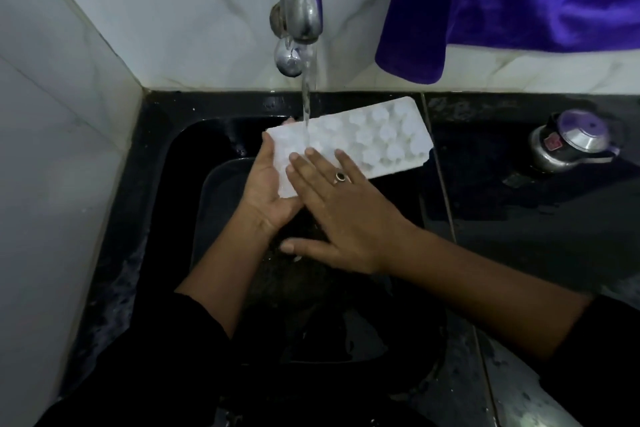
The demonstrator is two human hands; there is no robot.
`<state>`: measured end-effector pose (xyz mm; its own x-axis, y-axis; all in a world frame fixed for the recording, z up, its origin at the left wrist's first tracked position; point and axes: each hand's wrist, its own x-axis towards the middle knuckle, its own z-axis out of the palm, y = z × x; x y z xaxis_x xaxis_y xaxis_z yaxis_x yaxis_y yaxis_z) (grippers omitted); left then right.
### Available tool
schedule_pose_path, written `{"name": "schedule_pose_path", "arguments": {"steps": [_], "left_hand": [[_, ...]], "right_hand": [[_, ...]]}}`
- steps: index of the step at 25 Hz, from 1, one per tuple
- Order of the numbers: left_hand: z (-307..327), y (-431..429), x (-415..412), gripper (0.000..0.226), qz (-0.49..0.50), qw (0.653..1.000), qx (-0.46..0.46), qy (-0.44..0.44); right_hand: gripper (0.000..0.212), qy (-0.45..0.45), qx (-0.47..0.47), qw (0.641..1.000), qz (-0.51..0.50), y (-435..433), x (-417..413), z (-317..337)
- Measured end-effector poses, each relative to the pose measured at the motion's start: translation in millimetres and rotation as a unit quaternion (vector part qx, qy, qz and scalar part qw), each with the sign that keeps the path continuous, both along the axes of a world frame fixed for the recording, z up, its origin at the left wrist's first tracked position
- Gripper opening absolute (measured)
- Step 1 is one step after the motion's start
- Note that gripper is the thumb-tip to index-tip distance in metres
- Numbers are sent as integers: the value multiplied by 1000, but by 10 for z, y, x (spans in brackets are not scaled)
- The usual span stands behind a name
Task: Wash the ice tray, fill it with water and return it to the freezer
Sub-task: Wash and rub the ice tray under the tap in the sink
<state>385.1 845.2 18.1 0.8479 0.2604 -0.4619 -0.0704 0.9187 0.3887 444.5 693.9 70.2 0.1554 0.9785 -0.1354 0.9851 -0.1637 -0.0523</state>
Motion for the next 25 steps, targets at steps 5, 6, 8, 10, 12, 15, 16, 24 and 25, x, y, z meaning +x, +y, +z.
{"name": "schedule_pose_path", "arguments": {"steps": [5,6,8,10,12,15,16,24,25], "left_hand": [[-7,-126,-28,63,2,1000,19,23],[-11,-59,-29,62,6,1000,9,20],[1,59,-53,61,21,1000,2,20],[42,-3,-93,59,12,999,5,29],[60,-126,-126,55,9,999,12,35],[51,-30,-175,44,57,998,5,26],[71,11,-207,44,70,997,1,29],[87,43,-352,50,76,996,23,36],[79,99,-389,51,85,995,21,37]], "right_hand": [[96,12,9,997,-81,192,225,47],[98,15,11,998,-61,135,132,9],[100,-1,0,1000,-13,-22,-46,-55],[98,-3,-2,1000,-24,25,90,-9],[97,6,3,995,-103,193,284,56],[101,6,-1,998,-56,103,97,-20],[102,-3,-7,1000,-23,12,-29,-61],[101,19,6,999,-37,168,-6,-19],[101,10,-6,1000,-12,75,-114,-46]]}}
